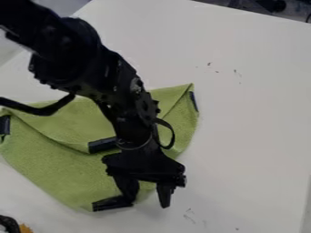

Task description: Fold the cloth from top left to bottom right

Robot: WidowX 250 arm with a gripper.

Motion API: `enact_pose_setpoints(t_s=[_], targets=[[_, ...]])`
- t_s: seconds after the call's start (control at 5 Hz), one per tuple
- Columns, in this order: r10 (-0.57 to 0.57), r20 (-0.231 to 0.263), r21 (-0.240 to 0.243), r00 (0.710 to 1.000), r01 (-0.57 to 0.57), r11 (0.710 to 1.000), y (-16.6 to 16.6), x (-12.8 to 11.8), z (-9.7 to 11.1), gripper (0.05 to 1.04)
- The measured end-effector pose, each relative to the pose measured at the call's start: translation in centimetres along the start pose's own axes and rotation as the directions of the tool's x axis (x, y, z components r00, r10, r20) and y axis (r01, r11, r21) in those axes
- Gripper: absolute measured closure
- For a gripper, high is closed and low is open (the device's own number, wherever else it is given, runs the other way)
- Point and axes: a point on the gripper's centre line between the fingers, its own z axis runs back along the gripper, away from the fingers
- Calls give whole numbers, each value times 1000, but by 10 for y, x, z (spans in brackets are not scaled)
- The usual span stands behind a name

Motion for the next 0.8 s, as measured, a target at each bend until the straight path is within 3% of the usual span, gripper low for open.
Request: enact_pose_setpoints(t_s=[0.4,0.6,0.8], targets=[[-16,35,11,999,15,1000,3,2,-2,876],[-27,65,24,997,26,999,6,1,-2,1009],[-71,40,72,997,68,995,9,0,1,1031]])
